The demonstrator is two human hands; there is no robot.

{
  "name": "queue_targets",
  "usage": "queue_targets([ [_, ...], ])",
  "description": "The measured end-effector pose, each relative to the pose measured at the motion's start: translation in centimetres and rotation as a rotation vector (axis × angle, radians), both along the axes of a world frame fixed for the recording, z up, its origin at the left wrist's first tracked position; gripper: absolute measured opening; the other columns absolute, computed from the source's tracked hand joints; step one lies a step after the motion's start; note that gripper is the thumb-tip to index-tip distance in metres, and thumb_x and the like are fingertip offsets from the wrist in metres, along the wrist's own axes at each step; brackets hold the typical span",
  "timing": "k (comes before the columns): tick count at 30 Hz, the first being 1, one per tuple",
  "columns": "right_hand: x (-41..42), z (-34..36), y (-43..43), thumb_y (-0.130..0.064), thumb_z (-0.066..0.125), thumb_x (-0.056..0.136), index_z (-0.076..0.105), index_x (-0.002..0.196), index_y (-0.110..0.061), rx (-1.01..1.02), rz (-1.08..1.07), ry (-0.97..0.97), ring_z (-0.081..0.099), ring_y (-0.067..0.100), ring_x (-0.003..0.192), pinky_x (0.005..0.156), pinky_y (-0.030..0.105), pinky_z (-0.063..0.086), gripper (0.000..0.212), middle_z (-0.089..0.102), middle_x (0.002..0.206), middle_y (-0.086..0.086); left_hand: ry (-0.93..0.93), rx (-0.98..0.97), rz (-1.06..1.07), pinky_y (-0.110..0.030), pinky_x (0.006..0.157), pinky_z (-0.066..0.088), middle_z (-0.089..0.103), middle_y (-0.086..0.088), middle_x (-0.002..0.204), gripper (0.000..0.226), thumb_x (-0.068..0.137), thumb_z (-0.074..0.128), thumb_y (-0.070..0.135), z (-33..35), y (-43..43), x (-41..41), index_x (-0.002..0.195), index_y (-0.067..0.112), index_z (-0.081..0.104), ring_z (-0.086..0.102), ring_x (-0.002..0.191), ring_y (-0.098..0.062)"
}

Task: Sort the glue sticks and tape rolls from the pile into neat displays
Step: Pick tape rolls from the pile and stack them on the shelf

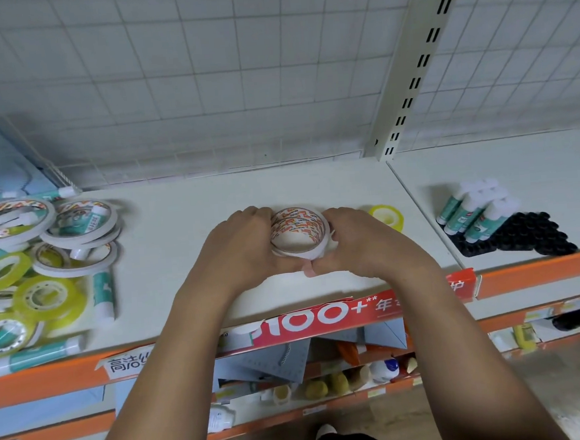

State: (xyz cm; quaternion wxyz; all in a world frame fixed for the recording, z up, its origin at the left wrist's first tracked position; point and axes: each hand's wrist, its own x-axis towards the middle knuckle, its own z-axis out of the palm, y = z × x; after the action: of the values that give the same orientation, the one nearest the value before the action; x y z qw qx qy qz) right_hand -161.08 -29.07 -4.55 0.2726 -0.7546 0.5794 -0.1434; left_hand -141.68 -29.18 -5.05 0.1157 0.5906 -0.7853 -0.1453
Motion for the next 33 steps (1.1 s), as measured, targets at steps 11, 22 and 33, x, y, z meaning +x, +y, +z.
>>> queue_targets([
  [11, 0.9, -0.3, -0.1, -0.045, 0.092, 0.052, 0.06, 0.113, -0.014, 0.002, -0.047, 0.135, 0.06, 0.02, 0.092, 0.077, 0.035, 0.053, 0.075, 0.064, 0.105, 0.003, 0.108, 0.131, 0.023, -0.029, 0.076, 0.044, 0.058, 0.001, 0.113, 0.097, 0.045, 0.079, 0.072, -0.4, -0.4, 0.3, 0.122, 0.02, 0.053, 0.055, 0.096, -0.018],
  [22, 1.3, -0.2, 0.1, -0.043, 0.09, 0.056, 0.045, 0.122, -0.015, 0.053, -0.055, 0.058, 0.058, 0.02, 0.099, 0.08, 0.036, 0.054, 0.085, 0.059, 0.113, 0.0, 0.183, 0.169, 0.018, -0.036, 0.09, 0.05, 0.06, -0.001, 0.118, 0.09, 0.049, 0.091, 0.049, -0.8, -0.6, 0.9, 0.126, 0.02, 0.054, 0.057, 0.105, -0.021],
  [33, 1.1, -0.6, -0.4, -0.04, 0.091, 0.056, 0.055, 0.12, -0.017, -0.001, -0.104, 0.01, 0.059, 0.016, 0.098, 0.076, 0.028, 0.05, 0.077, 0.063, 0.112, -0.002, 0.237, 0.112, 0.056, -0.034, 0.083, 0.048, 0.06, -0.003, 0.114, 0.081, 0.054, 0.089, 0.048, -1.6, -1.0, 0.8, 0.121, 0.018, 0.055, 0.055, 0.098, -0.02],
])
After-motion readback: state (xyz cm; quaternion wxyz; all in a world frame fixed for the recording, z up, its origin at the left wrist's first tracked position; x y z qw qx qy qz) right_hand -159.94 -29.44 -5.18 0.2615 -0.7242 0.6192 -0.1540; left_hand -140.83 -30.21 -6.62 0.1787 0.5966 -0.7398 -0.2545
